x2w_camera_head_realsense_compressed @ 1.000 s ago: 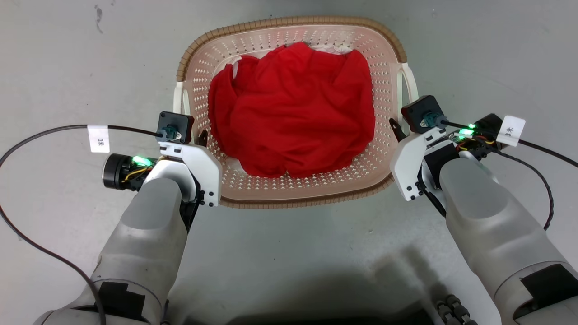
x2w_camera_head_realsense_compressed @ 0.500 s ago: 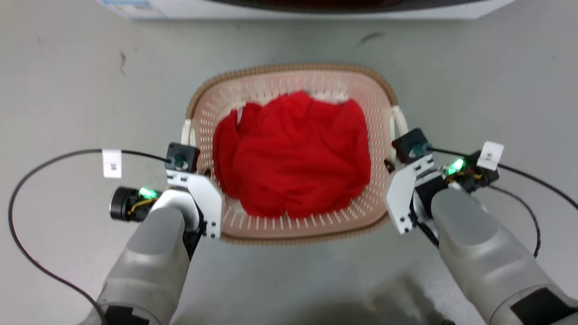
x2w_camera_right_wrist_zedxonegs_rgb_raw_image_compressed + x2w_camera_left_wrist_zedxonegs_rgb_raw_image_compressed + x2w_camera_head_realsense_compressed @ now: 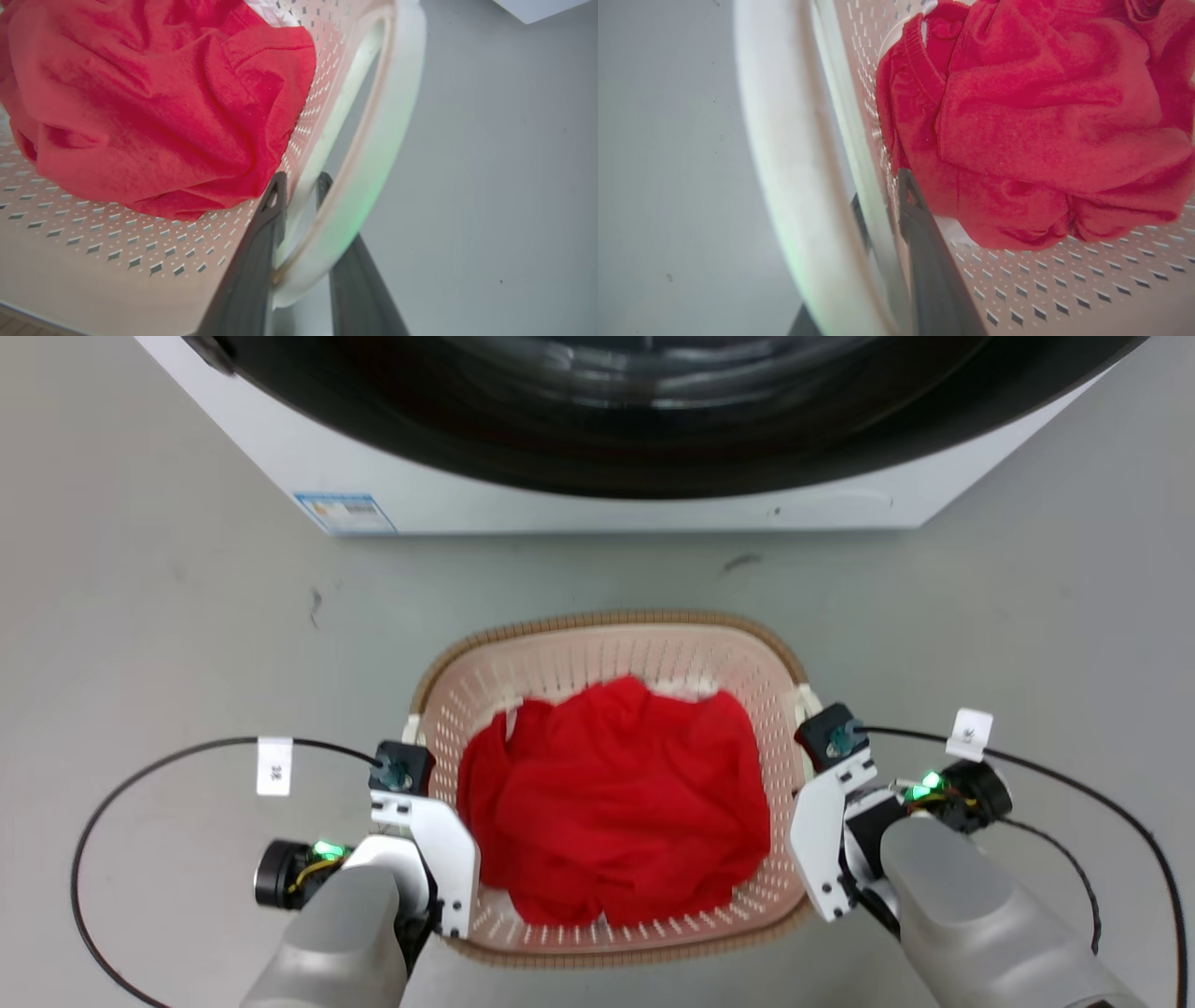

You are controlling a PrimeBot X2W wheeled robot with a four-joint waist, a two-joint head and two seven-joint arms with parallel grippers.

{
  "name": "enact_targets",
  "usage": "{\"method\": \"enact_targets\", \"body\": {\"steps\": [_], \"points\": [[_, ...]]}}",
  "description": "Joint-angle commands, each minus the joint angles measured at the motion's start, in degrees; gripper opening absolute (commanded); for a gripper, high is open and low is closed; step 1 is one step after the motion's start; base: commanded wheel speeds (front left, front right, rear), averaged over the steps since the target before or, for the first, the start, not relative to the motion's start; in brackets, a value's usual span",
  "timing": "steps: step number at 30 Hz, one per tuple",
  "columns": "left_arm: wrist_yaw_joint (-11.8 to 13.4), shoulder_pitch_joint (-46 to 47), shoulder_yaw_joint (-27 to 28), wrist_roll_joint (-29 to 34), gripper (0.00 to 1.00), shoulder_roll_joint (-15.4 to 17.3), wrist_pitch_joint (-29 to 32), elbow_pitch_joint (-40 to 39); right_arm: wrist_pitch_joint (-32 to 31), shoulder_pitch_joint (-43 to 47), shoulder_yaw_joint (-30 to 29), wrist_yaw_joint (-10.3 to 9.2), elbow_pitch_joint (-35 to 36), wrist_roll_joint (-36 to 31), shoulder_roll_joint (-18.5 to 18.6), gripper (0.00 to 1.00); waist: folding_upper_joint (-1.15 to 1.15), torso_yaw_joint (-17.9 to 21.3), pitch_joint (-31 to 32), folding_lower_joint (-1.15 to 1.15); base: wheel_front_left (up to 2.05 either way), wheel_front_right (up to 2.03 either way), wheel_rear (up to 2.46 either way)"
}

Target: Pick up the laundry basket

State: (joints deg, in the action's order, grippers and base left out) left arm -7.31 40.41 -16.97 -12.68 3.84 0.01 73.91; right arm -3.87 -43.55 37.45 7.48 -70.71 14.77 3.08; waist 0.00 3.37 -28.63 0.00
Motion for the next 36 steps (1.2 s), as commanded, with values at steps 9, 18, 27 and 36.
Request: {"method": "enact_targets", "body": {"steps": [9,18,27,36], "points": [[-0.3,-5.5,-6.8,-6.1,0.00,-1.0,4.9,-0.9,-4.7,4.7,6.3,0.08,0.9,6.1,-0.6,0.00,0.00,-0.2,11.5,0.00,0.00,0.00,0.00],[-0.3,-10.3,-12.8,-11.6,0.00,0.6,7.6,-2.7,-7.9,8.3,11.6,0.09,1.4,11.4,-0.6,0.00,0.00,0.1,19.0,0.00,0.00,0.00,0.00],[-0.3,-14.0,-17.6,-16.6,0.00,1.5,10.0,-4.2,-10.1,11.7,16.1,0.10,1.6,15.8,-0.6,0.00,0.00,0.5,25.4,0.00,0.00,0.00,0.00],[-0.4,-16.9,-23.2,-22.7,0.00,2.8,13.1,-6.0,-12.2,13.9,20.8,0.12,1.6,21.4,-0.2,0.00,0.00,0.7,30.1,0.00,0.00,0.00,0.00]]}}
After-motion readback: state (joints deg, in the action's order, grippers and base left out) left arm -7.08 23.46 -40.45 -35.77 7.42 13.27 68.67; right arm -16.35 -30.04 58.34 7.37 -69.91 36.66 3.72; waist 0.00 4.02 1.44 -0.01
